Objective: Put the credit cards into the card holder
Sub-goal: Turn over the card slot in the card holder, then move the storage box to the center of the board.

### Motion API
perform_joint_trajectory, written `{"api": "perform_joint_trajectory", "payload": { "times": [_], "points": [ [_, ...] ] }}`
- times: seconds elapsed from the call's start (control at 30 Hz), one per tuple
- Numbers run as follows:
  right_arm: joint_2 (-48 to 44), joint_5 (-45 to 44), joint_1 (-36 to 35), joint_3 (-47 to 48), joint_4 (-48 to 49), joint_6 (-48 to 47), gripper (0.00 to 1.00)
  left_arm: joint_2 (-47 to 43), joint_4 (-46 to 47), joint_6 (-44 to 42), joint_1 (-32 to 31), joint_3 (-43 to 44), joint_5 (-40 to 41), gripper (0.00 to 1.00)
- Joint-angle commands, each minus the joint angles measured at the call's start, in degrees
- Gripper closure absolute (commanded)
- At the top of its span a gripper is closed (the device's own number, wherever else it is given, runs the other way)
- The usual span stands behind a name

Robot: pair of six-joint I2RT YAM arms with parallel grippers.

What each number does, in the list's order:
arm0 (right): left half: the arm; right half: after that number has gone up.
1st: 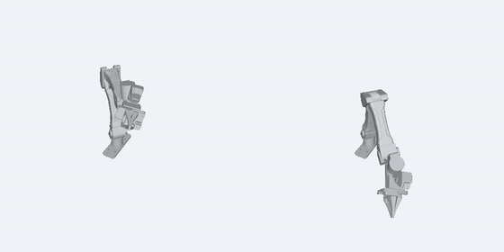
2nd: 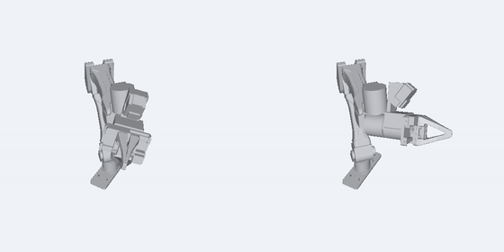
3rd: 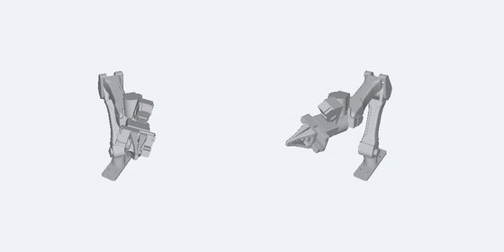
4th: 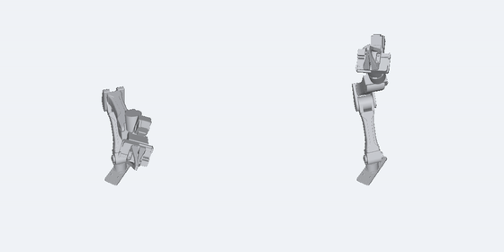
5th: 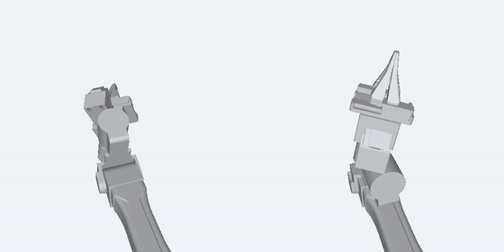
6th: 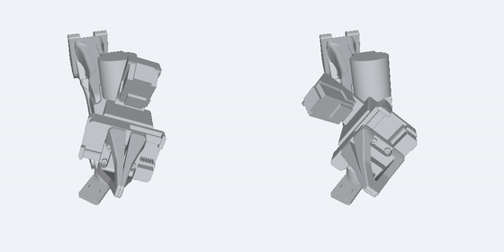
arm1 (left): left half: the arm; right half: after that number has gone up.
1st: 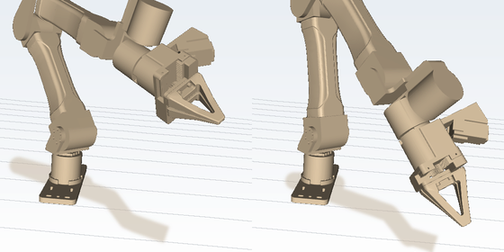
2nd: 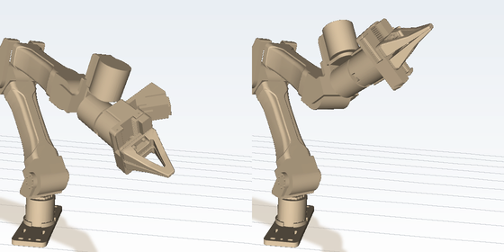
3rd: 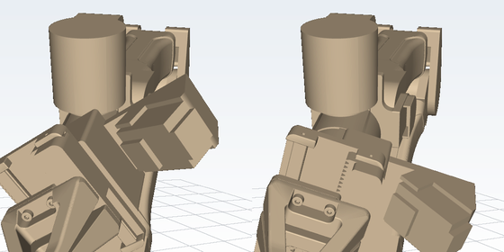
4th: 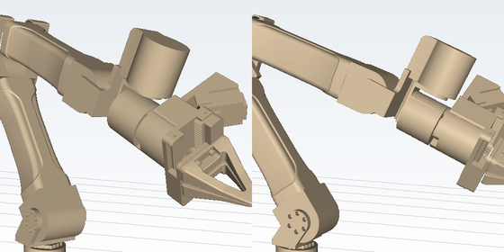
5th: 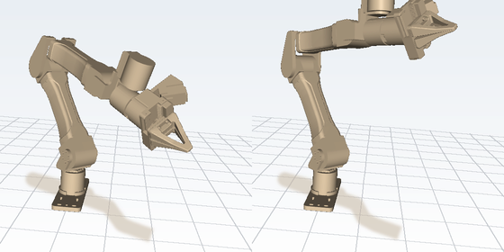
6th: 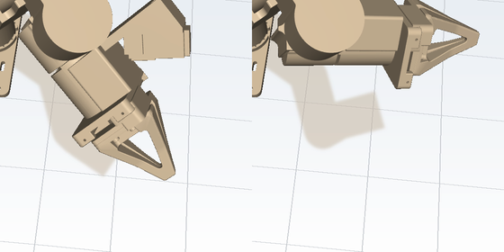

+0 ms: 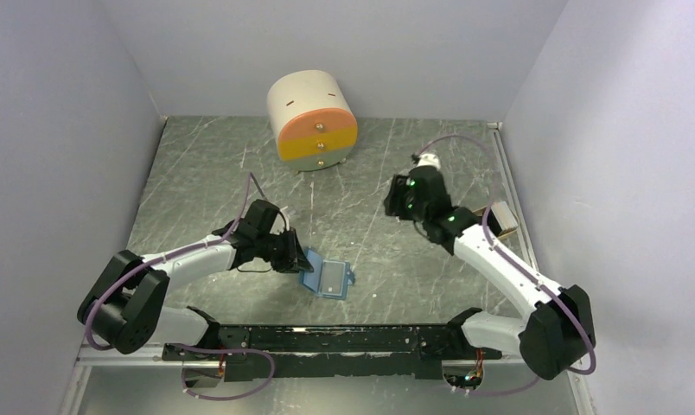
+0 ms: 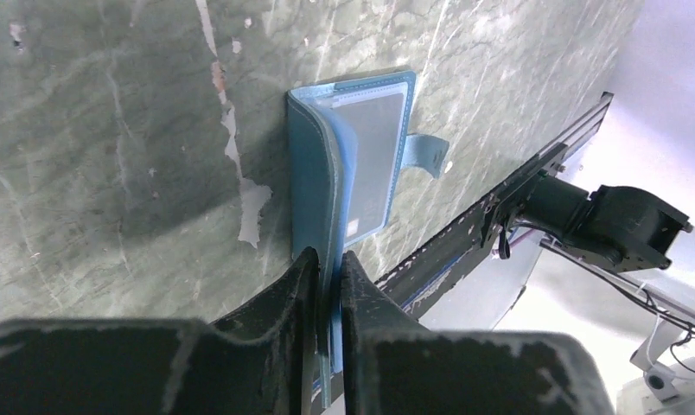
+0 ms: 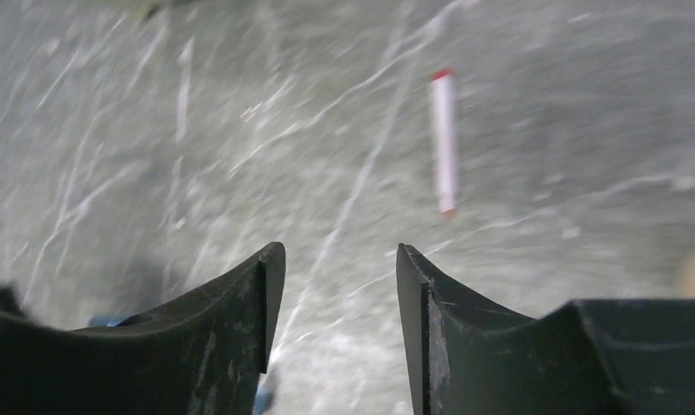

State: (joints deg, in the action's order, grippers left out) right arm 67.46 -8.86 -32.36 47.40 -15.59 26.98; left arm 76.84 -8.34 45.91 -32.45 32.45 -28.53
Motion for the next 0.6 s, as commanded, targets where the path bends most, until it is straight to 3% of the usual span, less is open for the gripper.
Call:
{"api": "perform_joint_trajectory", "payload": {
  "times": [0.0, 0.1, 0.37, 0.57],
  "points": [
    [-0.1, -2.9, 9.8, 4.0, -7.3, -8.4, 0.43, -0.3, 1.9, -2.5, 1.1, 0.1, -5.0, 0.83],
    [0.9, -4.4, 15.2, 4.0, -8.1, -8.6, 0.37, -0.7, 1.0, -4.4, 1.7, 0.3, -6.0, 0.85],
    [7.8, 1.9, 29.7, 0.6, -8.4, -10.0, 0.31, -1.8, -0.1, -8.8, 2.6, 0.1, -8.9, 0.85],
    [12.2, 1.7, 33.7, 0.3, -7.4, -11.1, 0.30, -1.4, 2.5, -9.0, 2.7, -0.8, -12.9, 0.86]
  ]
}}
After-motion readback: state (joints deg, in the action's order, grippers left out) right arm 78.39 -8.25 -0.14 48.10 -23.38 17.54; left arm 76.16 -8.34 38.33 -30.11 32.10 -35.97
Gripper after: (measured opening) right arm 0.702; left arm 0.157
